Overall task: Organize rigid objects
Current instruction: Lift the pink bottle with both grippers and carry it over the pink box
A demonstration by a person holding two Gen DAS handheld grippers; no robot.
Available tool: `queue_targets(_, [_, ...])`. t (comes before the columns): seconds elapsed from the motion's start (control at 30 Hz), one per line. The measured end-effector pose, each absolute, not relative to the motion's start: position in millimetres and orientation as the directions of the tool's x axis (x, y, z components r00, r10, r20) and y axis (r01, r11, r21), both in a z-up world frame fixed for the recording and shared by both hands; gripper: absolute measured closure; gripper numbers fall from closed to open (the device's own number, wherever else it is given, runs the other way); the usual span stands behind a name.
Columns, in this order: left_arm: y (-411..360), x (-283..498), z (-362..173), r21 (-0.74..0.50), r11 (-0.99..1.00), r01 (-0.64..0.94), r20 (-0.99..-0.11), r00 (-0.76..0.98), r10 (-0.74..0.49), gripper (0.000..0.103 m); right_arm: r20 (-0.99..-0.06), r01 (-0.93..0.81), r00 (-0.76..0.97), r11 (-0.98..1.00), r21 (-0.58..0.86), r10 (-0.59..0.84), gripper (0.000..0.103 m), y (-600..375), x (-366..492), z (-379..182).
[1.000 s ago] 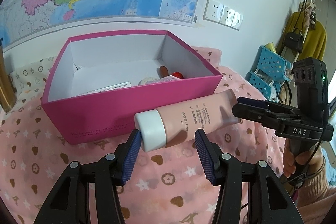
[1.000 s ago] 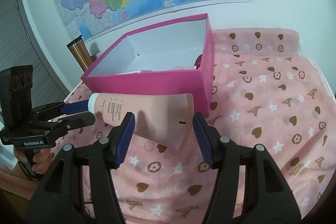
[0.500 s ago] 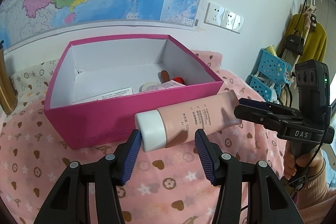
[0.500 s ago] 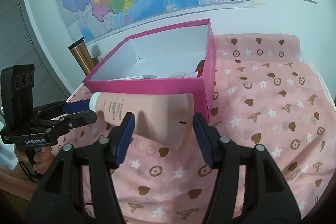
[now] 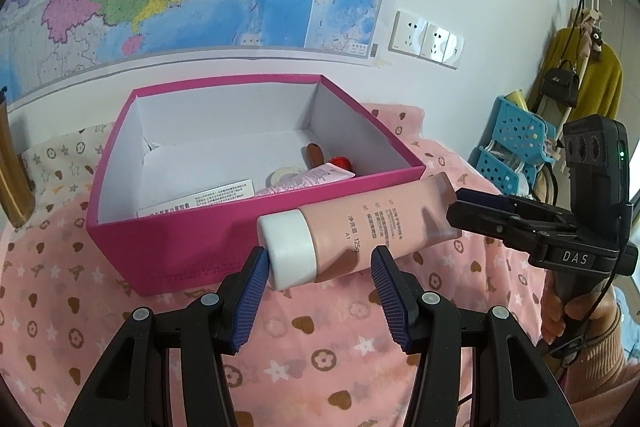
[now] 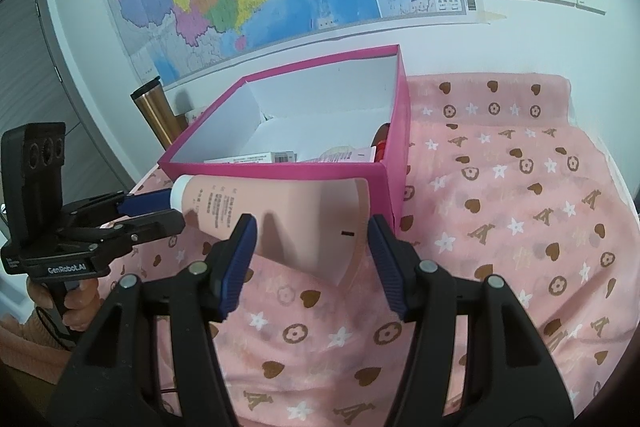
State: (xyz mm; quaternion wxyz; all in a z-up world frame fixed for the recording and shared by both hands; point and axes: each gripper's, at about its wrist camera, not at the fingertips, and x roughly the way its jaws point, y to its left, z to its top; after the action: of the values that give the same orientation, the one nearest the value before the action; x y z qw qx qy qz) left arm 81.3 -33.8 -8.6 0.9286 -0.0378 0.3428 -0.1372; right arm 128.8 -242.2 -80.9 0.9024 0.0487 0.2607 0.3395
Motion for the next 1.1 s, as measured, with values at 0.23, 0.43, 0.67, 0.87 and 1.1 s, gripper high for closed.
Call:
queue_targets(0.23, [-34,84,-5,-0.161,0.961,0.225,-0.620,0.734,-0.276,0.050,-0.432,-0.591,0.637,0.764,0.259,0.639,0.043,-242,132,-77])
queue_targets(0.43, [-35,87,-2,-0.160,0.961,0.224,-0.615,0.739,-0.275,0.050,-0.428,-0.592,0.640,0.764,0.256,0.639,0.043,-242,134,-75])
queue_targets(0.67, [-36,89,1,-0.160,0.962,0.221,-0.609,0.744,-0.273,0.050,-0.423,-0.594,0.640,0.762,0.257,0.642,0.043,-243,137,-72])
queue_targets(0.87, [-36,92,1,-0.160,0.962,0.221,-0.608,0.745,-0.272,0.050,-0.422,-0.594,0.640,0.762,0.257,0.642,0.043,-243,139,-71])
queue_targets(1.1, [-35,97,3,-0.159,0.963,0.219,-0.606,0.748,-0.270,0.050,-0.419,-0.596,0.641,0.761,0.257,0.643,0.043,-243,143,-68])
